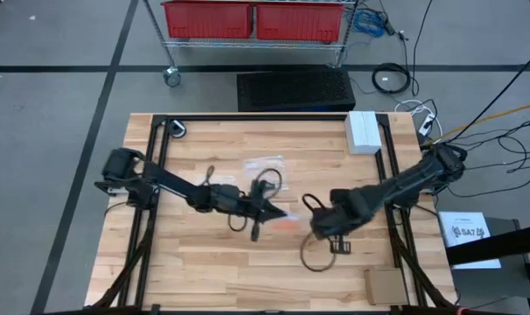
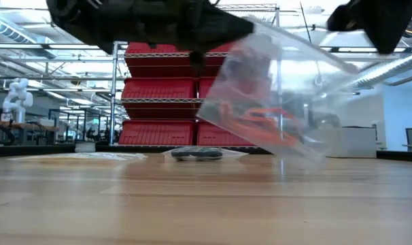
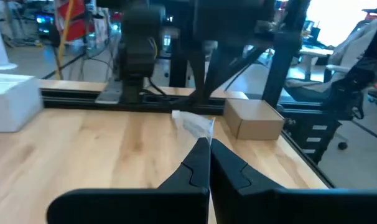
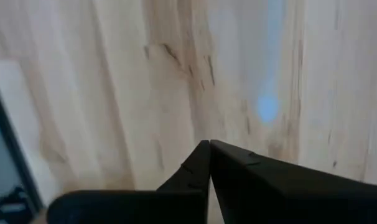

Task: Sort rubber bands
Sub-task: Move the zip bag to the right of the other zip bag

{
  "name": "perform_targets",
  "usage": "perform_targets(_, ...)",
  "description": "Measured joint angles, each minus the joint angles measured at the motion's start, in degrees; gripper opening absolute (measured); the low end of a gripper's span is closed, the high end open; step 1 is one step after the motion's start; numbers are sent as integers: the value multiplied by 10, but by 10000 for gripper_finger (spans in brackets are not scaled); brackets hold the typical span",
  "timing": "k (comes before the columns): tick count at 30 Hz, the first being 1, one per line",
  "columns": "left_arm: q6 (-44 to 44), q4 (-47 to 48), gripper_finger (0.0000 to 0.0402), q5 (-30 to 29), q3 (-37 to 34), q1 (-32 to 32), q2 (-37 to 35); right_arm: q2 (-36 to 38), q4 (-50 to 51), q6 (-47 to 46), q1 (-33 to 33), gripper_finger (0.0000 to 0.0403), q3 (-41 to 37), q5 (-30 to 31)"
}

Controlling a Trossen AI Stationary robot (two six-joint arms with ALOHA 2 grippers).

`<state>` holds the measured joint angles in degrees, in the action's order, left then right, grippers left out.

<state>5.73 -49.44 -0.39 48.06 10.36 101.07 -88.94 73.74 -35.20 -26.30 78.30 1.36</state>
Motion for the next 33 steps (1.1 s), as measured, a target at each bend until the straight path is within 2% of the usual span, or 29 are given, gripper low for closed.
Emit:
perform_targets(4, 0, -8, 1, -6, 46, -4, 61, 34, 3, -82, -45, 1, 0, 47)
perform_targets(7, -1, -8, 1, -13, 82, -14, 110, 40, 4, -109, -63, 1, 0, 75)
perform_targets(12, -31, -5, 1, -52, 132, -41, 182, 40, 12, -124, -73, 0, 0, 139)
perform_targets(17, -31, -4, 24, -43, 164, -70, 216, 40, 9, -203, -71, 0, -30, 224)
perform_targets(20, -30, -6, 52, -11, 171, -84, 214, 40, -55, -293, -73, 0, -95, 272)
perform_targets(24, -16, 23, 96, 13, 171, -101, 182, 39, -205, -397, -80, 0, -211, 303)
perform_targets(27, -17, 106, 124, 21, 171, -112, 138, 38, -324, -459, -80, 0, -279, 319)
perform_targets(29, -21, 178, 135, 20, 171, -117, 105, 30, -397, -466, -79, 0, -306, 332)
perform_targets(31, -32, 261, 139, 19, 171, -120, 75, 18, -433, -466, -79, 0, -320, 333)
perform_targets(33, -33, 356, 139, -10, 171, -120, 51, 3, -437, -468, -77, 0, -321, 331)
